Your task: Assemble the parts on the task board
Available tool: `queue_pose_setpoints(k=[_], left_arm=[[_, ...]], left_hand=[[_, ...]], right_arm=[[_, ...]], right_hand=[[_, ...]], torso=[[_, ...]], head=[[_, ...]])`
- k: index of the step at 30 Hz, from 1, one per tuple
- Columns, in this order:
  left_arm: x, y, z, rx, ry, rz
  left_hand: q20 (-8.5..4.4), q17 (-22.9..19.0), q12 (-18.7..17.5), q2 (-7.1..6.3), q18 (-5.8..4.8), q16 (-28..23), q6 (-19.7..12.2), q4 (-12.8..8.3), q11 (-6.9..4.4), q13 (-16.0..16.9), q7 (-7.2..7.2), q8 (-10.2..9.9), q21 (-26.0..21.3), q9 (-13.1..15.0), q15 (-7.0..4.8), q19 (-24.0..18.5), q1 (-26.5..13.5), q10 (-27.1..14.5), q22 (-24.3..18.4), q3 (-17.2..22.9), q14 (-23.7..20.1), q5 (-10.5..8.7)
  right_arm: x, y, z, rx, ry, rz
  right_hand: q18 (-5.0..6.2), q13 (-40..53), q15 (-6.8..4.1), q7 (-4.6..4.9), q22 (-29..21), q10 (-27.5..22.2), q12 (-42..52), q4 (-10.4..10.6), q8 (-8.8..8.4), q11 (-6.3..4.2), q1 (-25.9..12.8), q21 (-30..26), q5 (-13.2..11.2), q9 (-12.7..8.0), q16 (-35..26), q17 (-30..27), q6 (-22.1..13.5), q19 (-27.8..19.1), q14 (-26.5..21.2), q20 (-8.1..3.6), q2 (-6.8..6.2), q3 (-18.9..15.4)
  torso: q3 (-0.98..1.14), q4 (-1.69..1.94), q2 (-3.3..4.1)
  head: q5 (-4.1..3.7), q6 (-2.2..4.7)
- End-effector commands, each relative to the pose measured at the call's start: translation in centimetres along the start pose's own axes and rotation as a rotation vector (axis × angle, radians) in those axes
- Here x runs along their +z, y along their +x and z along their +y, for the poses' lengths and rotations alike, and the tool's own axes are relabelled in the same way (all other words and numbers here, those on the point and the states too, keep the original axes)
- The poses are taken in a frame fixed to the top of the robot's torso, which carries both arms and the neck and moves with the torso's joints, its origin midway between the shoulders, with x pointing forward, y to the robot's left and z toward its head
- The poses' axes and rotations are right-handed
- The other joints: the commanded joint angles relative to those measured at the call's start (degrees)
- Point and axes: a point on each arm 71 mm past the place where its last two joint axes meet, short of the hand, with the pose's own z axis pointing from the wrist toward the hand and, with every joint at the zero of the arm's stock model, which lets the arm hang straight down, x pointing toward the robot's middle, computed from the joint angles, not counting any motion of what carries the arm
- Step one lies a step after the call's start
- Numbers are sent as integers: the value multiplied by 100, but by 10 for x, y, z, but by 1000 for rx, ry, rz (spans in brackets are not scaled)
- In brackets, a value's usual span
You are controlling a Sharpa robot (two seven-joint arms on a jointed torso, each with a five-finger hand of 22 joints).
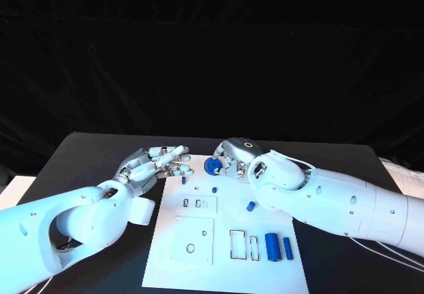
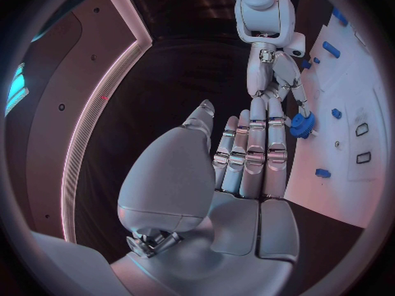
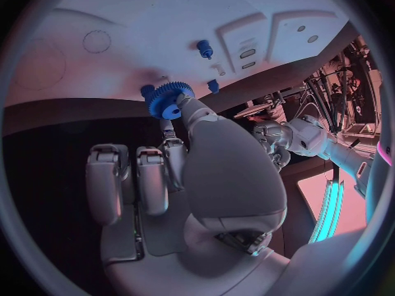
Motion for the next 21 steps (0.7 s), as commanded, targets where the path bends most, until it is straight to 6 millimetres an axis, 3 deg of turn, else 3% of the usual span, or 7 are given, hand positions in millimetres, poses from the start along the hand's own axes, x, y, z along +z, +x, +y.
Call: queue_pose_setpoints(k=[1, 15, 21], left_arm=[[1, 3, -1, -11, 4, 22], [1, 4, 0, -12, 3, 25], [1, 4, 0, -12, 3, 25]], left_hand=[[0, 8, -37, 22, 26, -39, -1, -30, 21, -4, 21, -25, -40, -1, -6, 54, 16, -20, -8, 4, 28, -22], [0, 8, -37, 22, 26, -39, -1, -30, 21, -4, 21, -25, -40, -1, -6, 54, 16, -20, -8, 4, 28, -22], [1, 19, -48, 26, 25, -49, -5, -36, 24, -5, 24, -33, -44, -2, -4, 54, 16, -26, -12, 2, 24, -23]], right_arm=[[2, 5, 2, -28, 0, 37], [9, 16, 3, -46, 23, 93], [11, 17, 1, -49, 33, 93]], right_hand=[[-58, 485, -20, -117, 575, 102, 0, 54, 8, 4, -92, 20, -29, 276, 31, 1173, 166, 181, 527, -29, 1, 88], [-55, 473, -5, -94, 557, 87, -50, 51, -43, 24, -235, 9, -130, 273, 19, 1156, 125, 172, 523, -17, -51, 125], [-47, 415, 49, -6, 515, 39, -170, 73, -212, 95, -393, -14, -226, 224, 2, 1130, -109, 151, 517, 21, -135, 125]], torso=[[1, -2, 0], [4, -8, 2], [7, -4, 2]], head=[[4, -10], [26, -34], [23, -29]])
